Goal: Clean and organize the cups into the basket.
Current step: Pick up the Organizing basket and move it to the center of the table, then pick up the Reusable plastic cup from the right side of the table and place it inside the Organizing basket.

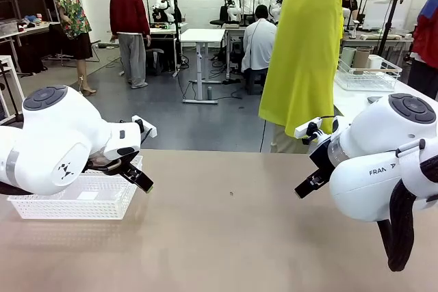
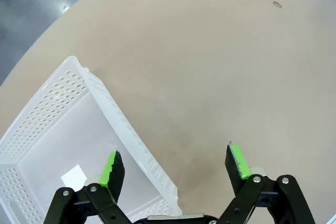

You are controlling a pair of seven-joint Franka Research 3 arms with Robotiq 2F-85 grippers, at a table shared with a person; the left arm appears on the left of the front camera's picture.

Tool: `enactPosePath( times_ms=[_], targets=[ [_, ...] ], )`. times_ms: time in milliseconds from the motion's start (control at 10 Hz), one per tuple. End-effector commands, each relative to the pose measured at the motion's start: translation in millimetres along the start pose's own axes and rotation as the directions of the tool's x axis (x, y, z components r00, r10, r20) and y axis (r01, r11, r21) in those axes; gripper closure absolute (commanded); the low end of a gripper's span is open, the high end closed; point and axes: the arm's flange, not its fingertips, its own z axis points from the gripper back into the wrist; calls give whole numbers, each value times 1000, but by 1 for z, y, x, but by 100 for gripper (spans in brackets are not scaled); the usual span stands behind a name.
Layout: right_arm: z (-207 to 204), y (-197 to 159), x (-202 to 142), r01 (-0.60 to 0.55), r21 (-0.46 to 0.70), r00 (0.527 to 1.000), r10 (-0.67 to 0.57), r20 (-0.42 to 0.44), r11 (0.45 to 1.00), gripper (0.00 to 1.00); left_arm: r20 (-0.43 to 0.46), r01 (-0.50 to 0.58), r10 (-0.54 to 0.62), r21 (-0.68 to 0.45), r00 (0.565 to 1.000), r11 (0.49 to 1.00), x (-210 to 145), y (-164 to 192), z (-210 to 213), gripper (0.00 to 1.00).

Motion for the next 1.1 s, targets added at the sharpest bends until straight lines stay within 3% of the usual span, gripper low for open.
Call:
enactPosePath(
  times_ms=[0,200,400,500,700,900,1000],
  targets=[
    [0,0,0,0,0,1000,0,0,1000,0,0,0,0,0,1000,1000,0,0,0,0],
    [0,0,0,0,0,1000,0,0,1000,0,0,0,0,0,1000,1000,0,0,0,0],
    [79,17,-15,21,-87,1000,-19,20,996,0,-15,104,-104,37,994,994,5,-19,103,0],
    [111,22,-24,45,-91,999,-47,-16,995,0,-38,165,-164,18,986,986,-2,-25,141,0],
    [150,44,-61,42,-110,989,-57,-135,993,0,-138,225,-223,-3,965,974,-45,-39,183,0],
    [162,85,-105,-1,-77,984,-13,-175,997,0,-125,212,-211,-8,969,977,-91,-45,200,0],
    [161,99,-123,-3,-115,984,-17,-177,993,0,-92,170,-170,-1,981,985,-104,-44,198,0]
  ],
)
